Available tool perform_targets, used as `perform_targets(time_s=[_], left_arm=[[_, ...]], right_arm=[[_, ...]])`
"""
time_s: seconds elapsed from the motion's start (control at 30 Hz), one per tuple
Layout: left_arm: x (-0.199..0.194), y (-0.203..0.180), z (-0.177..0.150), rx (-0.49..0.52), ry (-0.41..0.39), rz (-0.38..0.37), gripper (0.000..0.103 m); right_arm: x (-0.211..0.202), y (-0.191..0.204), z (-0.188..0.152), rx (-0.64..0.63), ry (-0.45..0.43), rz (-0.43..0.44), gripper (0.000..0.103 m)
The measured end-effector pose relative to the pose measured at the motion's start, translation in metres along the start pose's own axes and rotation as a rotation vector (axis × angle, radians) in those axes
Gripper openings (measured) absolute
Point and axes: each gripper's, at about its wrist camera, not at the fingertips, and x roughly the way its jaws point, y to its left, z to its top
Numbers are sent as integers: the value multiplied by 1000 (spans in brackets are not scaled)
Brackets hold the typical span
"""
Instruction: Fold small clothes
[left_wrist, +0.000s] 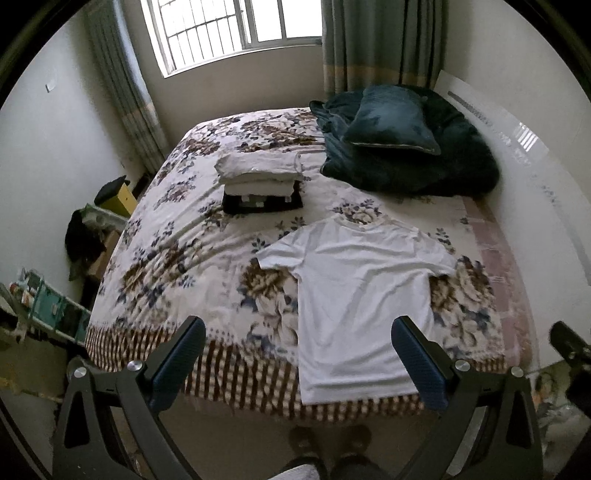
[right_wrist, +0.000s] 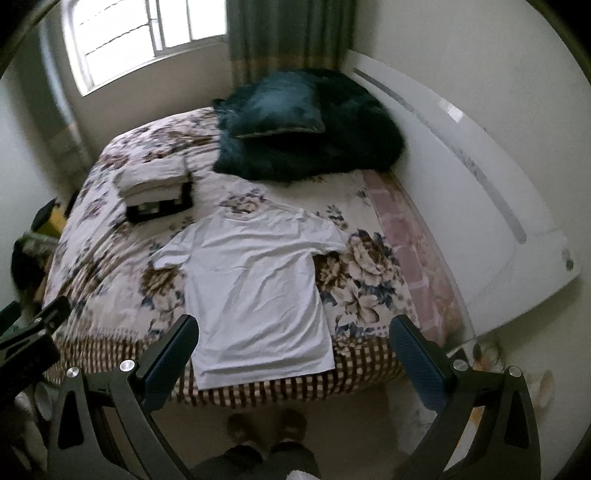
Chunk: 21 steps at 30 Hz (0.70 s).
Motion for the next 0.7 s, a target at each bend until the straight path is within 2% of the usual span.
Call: perform_targets(time_s=[0.1, 0.27, 0.37, 0.5, 0.7], left_arm=[[42, -7, 14, 17, 26, 2, 103], [124, -31, 38, 29, 95, 6, 103], [179, -54, 54, 42, 125, 21, 103], [255, -85, 70, 60, 151, 60, 103], [381, -122, 71, 8, 280, 66, 103]], right_arm=[[50, -3, 13, 40, 11, -27, 103], [153, -17, 41, 109, 85, -54, 103], [227, -31, 58, 154, 122, -71, 103], [339, -57, 81, 232, 195, -44, 103], [501, -107, 90, 407, 291, -2, 103]])
